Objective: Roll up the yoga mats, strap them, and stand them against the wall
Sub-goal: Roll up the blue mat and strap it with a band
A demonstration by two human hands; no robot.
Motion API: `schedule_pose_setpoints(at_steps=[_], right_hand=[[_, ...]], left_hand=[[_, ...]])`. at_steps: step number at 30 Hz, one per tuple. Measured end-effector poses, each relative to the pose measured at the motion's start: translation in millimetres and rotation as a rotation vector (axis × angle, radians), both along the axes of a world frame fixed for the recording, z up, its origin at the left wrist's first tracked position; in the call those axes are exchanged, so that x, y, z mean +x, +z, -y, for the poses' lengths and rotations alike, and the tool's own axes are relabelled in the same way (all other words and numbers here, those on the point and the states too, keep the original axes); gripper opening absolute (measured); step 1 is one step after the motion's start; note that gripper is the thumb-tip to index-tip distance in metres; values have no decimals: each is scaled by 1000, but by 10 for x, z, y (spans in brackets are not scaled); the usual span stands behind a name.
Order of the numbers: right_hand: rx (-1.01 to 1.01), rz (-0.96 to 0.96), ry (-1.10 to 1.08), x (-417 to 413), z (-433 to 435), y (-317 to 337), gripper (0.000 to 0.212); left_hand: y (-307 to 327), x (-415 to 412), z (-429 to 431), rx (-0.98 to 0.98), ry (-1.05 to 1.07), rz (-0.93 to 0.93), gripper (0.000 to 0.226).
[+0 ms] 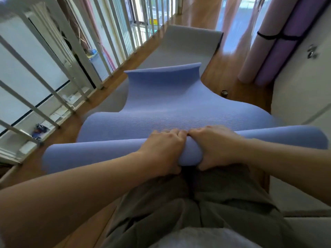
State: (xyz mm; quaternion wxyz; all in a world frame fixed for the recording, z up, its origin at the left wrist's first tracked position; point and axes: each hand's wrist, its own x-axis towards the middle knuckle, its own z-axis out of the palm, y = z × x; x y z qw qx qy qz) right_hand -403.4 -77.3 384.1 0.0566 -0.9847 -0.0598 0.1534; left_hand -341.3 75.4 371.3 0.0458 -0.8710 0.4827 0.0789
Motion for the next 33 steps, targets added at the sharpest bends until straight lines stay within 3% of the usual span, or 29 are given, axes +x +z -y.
schedule_pose_setpoints(at_steps=[6,10,14,18,20,23,26,29,30,33], right_hand=[[2,-58,10,106,63,31,78],[-219,36,66,32,19,51,101],[-113,52,-36,35,-53,-41,87],[-39,44,-66,176,21,-11,72],[-42,-21,-45,274,62,18,72],[-46,-46,-51,344,54,26,77],[-216,163,-25,253,-55,-109,71],[-194,212,-34,264,-59,-169,67],[-145,180,-44,306,-25,-137,67],[-39,28,-61,513,120,5,72]], left_hand=[[9,132,56,10,-29,-95,76],[48,338,169,67,-71,-258,88],[85,552,267,148,-39,-470,91],[-19,339,132,20,-36,-69,86],[-76,253,71,-66,-20,19,82],[-18,421,123,-62,12,-110,79],[72,639,200,27,22,-341,74],[60,727,234,36,26,-433,66],[50,707,230,15,32,-384,66],[-55,549,186,-69,-21,31,77]])
